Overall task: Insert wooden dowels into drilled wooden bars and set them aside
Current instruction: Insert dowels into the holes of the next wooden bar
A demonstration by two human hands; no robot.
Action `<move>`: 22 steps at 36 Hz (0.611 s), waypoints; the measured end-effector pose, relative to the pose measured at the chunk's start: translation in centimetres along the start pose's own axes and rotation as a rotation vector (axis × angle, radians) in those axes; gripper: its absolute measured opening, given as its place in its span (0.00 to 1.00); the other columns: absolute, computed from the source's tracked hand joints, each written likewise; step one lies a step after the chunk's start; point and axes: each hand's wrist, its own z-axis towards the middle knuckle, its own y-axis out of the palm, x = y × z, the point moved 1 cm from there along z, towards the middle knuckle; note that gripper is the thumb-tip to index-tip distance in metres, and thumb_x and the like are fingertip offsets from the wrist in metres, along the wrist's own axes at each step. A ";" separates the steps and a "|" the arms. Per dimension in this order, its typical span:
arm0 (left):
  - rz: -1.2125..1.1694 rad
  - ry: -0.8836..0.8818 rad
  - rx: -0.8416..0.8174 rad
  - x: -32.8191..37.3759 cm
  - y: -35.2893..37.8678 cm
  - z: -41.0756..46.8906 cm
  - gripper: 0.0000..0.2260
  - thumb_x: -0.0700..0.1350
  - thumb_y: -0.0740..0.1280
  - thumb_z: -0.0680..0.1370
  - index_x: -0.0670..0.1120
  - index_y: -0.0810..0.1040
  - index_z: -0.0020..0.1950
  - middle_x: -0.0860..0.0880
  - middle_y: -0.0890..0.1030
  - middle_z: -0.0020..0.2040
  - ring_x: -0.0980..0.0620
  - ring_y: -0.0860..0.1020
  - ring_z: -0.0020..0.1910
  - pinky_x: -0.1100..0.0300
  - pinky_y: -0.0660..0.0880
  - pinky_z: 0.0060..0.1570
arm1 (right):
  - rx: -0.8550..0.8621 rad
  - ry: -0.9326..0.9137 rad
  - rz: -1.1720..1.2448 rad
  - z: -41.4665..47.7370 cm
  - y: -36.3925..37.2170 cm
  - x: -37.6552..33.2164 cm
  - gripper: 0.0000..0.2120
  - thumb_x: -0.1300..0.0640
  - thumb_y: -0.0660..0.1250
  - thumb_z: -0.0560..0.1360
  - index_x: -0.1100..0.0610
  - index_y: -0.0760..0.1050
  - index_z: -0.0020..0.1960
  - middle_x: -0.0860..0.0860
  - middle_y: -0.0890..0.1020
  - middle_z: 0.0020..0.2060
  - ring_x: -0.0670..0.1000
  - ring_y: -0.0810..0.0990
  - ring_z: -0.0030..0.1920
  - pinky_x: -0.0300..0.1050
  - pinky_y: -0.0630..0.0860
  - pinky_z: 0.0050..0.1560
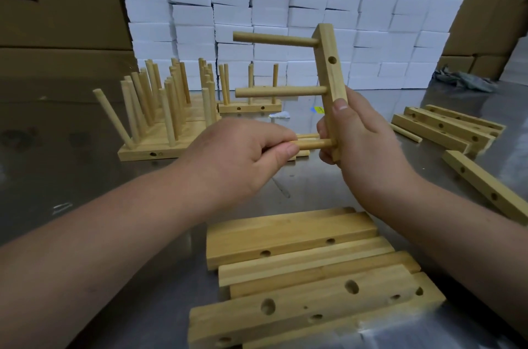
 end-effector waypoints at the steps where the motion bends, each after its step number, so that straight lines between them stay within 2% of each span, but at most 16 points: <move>1: -0.028 -0.034 -0.011 0.2 0.0 -0.1 0.16 0.54 0.58 0.74 0.49 0.82 0.48 0.48 0.80 0.36 0.55 0.74 0.39 0.49 0.74 0.39 | -0.006 -0.002 -0.006 0.0 0.0 0.0 0.12 0.56 0.50 0.82 0.50 0.69 0.43 0.41 0.70 0.26 0.42 0.66 0.29 0.41 0.68 0.33; 4: -0.148 -0.146 -0.006 0.9 -0.3 -0.2 0.13 0.57 0.57 0.70 0.56 0.80 0.43 0.48 0.81 0.38 0.53 0.75 0.39 0.47 0.74 0.42 | -0.023 -0.021 0.008 -0.1 0.0 0.0 0.09 0.53 0.51 0.80 0.49 0.69 0.45 0.41 0.69 0.27 0.42 0.66 0.29 0.40 0.68 0.32; 6: -0.215 -0.208 -0.007 1.1 -0.3 -0.3 0.12 0.58 0.58 0.69 0.56 0.79 0.40 0.48 0.80 0.38 0.52 0.75 0.39 0.49 0.75 0.43 | -0.025 -0.037 0.018 -0.1 0.0 -0.1 0.08 0.49 0.51 0.75 0.47 0.69 0.44 0.41 0.69 0.28 0.41 0.67 0.30 0.38 0.68 0.33; 8: -0.263 -0.256 -0.007 1.2 -0.2 -0.2 0.11 0.56 0.60 0.71 0.55 0.80 0.39 0.45 0.81 0.41 0.51 0.75 0.40 0.54 0.74 0.41 | -0.022 -0.049 0.021 0.0 -0.1 -0.1 0.09 0.48 0.51 0.73 0.44 0.69 0.44 0.41 0.69 0.29 0.40 0.68 0.30 0.38 0.69 0.34; 11: -0.327 -0.318 0.015 1.0 -0.2 0.1 0.10 0.53 0.63 0.75 0.55 0.81 0.37 0.43 0.82 0.44 0.47 0.77 0.44 0.61 0.67 0.36 | -0.019 -0.078 0.032 0.0 -0.1 -0.1 0.08 0.49 0.51 0.73 0.45 0.68 0.42 0.41 0.68 0.28 0.40 0.67 0.29 0.38 0.67 0.32; 12: -0.340 -0.325 0.015 0.9 -0.1 0.2 0.10 0.53 0.63 0.75 0.55 0.81 0.37 0.45 0.82 0.40 0.49 0.78 0.41 0.63 0.66 0.34 | -0.013 -0.083 0.040 0.0 -0.1 -0.1 0.08 0.50 0.51 0.73 0.45 0.68 0.41 0.41 0.68 0.28 0.41 0.66 0.29 0.38 0.67 0.32; 13: -0.348 -0.328 0.014 0.9 -0.1 0.2 0.11 0.53 0.63 0.75 0.54 0.82 0.37 0.50 0.80 0.31 0.54 0.77 0.33 0.65 0.65 0.30 | -0.007 -0.084 0.041 0.0 -0.1 -0.1 0.08 0.50 0.51 0.73 0.46 0.67 0.40 0.41 0.68 0.28 0.41 0.66 0.29 0.39 0.66 0.32; 14: -0.356 -0.335 0.011 0.9 -0.1 0.2 0.11 0.54 0.63 0.75 0.54 0.82 0.36 0.54 0.74 0.23 0.58 0.72 0.24 0.67 0.62 0.24 | -0.001 -0.083 0.038 0.0 -0.1 -0.1 0.08 0.50 0.51 0.73 0.46 0.67 0.40 0.41 0.68 0.27 0.42 0.66 0.29 0.40 0.66 0.32; 15: -0.363 -0.344 0.011 0.9 -0.1 0.2 0.12 0.54 0.63 0.75 0.54 0.82 0.36 0.55 0.68 0.18 0.59 0.67 0.20 0.69 0.60 0.20 | 0.003 -0.078 0.038 0.1 -0.1 0.0 0.08 0.50 0.51 0.73 0.47 0.67 0.40 0.41 0.68 0.27 0.42 0.66 0.29 0.42 0.66 0.33; 16: -0.368 -0.351 0.012 0.9 -0.1 0.2 0.12 0.54 0.63 0.75 0.54 0.82 0.36 0.56 0.66 0.17 0.59 0.65 0.19 0.69 0.58 0.19 | 0.008 -0.065 0.042 0.2 -0.1 0.0 0.08 0.49 0.51 0.73 0.47 0.69 0.41 0.41 0.68 0.26 0.43 0.66 0.29 0.43 0.66 0.34; 17: -0.367 -0.350 0.018 0.9 0.0 0.2 0.12 0.55 0.63 0.75 0.55 0.83 0.37 0.55 0.69 0.18 0.59 0.67 0.19 0.69 0.60 0.20 | 0.014 -0.043 0.051 0.4 -0.2 0.1 0.09 0.49 0.52 0.75 0.48 0.70 0.45 0.41 0.69 0.26 0.43 0.67 0.29 0.44 0.67 0.34; 19: -0.350 -0.342 0.051 0.9 0.0 0.1 0.12 0.57 0.63 0.74 0.55 0.82 0.38 0.51 0.78 0.27 0.58 0.75 0.27 0.66 0.65 0.28 | 0.016 0.014 0.050 0.9 -0.4 0.3 0.11 0.50 0.54 0.79 0.47 0.70 0.59 0.42 0.72 0.26 0.44 0.69 0.30 0.44 0.68 0.34; 20: -0.359 -0.341 0.072 0.8 -0.1 0.1 0.14 0.58 0.62 0.74 0.53 0.82 0.40 0.50 0.78 0.29 0.58 0.75 0.28 0.64 0.66 0.31 | 0.012 0.029 0.036 1.1 -0.6 0.3 0.13 0.51 0.54 0.80 0.47 0.66 0.64 0.43 0.73 0.27 0.45 0.71 0.30 0.43 0.69 0.33; 22: -0.479 -0.357 0.110 0.6 -0.1 0.0 0.18 0.60 0.59 0.76 0.49 0.82 0.42 0.54 0.77 0.26 0.60 0.70 0.22 0.60 0.64 0.30 | 0.023 0.058 0.048 1.5 -1.2 0.5 0.13 0.53 0.55 0.81 0.47 0.65 0.65 0.44 0.73 0.26 0.45 0.71 0.29 0.40 0.69 0.30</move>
